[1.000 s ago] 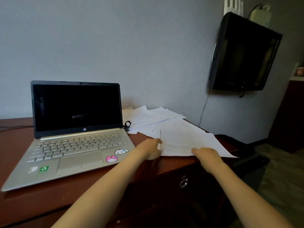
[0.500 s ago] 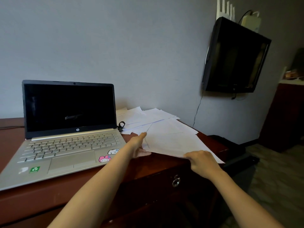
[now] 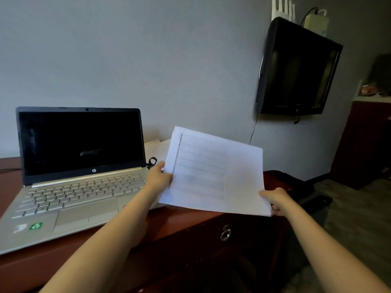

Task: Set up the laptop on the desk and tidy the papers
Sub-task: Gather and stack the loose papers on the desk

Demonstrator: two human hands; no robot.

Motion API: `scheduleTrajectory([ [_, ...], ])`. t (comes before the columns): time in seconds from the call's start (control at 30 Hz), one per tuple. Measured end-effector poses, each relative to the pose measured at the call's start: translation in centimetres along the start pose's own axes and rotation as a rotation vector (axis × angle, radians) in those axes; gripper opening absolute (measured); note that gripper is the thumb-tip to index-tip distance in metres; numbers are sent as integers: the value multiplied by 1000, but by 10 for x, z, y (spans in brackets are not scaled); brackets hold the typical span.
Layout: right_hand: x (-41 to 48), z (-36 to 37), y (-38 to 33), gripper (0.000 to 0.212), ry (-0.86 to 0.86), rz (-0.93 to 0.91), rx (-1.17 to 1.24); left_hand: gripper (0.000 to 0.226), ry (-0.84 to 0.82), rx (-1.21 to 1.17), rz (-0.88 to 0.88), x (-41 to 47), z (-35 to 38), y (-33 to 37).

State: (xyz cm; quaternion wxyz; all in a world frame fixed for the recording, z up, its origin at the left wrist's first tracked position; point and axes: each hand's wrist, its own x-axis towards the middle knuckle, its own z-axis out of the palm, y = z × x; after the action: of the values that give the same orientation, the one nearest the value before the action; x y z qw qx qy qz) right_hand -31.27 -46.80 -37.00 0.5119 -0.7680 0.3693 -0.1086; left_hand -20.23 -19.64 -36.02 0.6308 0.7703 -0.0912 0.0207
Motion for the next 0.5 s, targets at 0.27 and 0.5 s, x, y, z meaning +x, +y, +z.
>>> scheduleTrajectory([
  [0.27,10,-4,-21,15,117,-287,255,33,93,-166,103,3,1,19],
  [0.5,8,-2,-35,14,153,-469,414,33,43,-226,159,15,-2,37],
])
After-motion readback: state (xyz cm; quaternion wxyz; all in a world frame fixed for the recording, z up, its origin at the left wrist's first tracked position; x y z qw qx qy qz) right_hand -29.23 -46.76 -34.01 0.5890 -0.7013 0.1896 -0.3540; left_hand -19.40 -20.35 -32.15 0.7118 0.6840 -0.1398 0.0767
